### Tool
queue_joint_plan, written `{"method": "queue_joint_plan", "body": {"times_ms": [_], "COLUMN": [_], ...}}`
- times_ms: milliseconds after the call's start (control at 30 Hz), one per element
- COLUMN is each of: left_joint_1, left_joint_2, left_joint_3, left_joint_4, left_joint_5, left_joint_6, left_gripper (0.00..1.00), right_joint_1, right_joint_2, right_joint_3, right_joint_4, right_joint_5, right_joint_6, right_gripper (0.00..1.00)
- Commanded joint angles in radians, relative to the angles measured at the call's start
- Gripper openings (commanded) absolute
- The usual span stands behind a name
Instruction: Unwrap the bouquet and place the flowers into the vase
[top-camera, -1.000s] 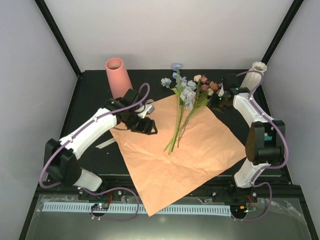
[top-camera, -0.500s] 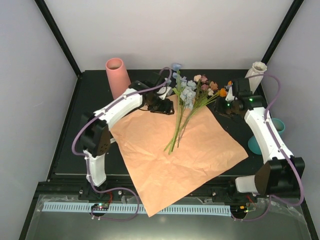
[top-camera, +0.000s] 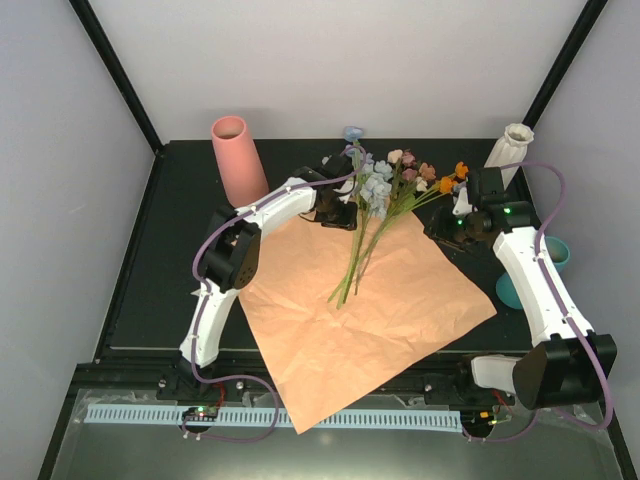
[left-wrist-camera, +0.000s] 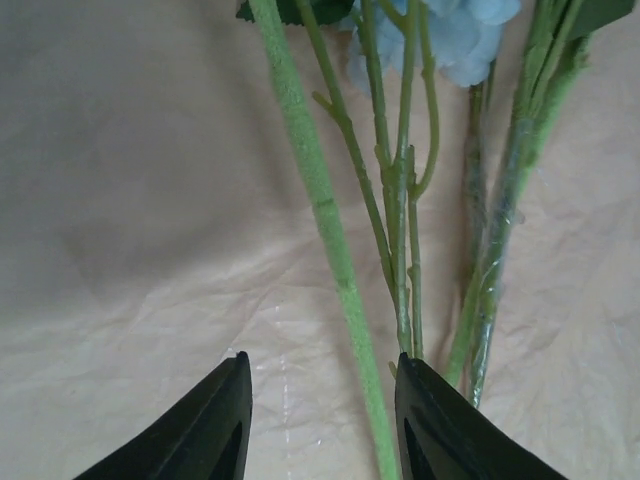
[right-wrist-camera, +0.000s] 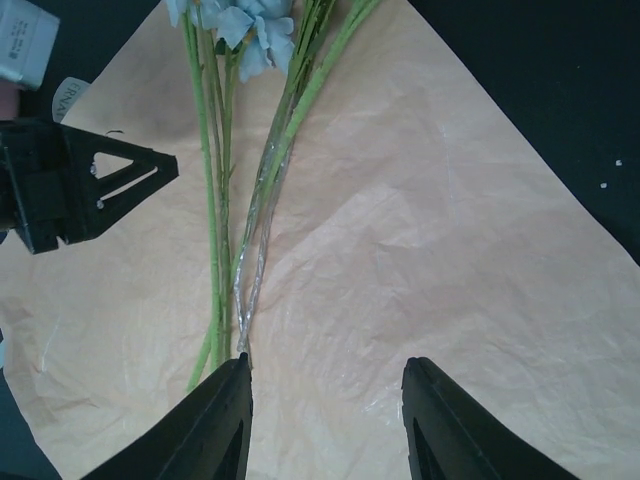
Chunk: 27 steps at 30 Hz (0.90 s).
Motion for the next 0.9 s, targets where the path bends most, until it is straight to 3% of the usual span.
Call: {"method": "queue_joint_plan", "body": {"times_ms": [0, 267, 867], "left_joint_1": [-0.01, -0.027, -0.039], "left_joint_2": [0.041, 0.081, 0.14], "left_joint_3": [0.054, 0.056, 0.044], "left_joint_4": [0.038, 0.058, 0.043], "left_joint_5": [-0.019, 0.025, 0.01], "left_joint_6": [-0.032, -0.064, -0.092], "left_gripper": [0.41, 0.39, 0.18], "right_joint_1": [0.004, 0.004, 0.022], "right_joint_2": [-0.018, -0.004, -0.008], "right_joint_3": [0.022, 0.019, -0.005], "right_joint_4": [-0.023, -0.02, -0.009], "right_joint_5": [-0.022, -0.031, -0.055], "right_joint_6": [-0.014, -0.035, -0.047], "right_gripper": [0.44, 0.43, 0.43]}}
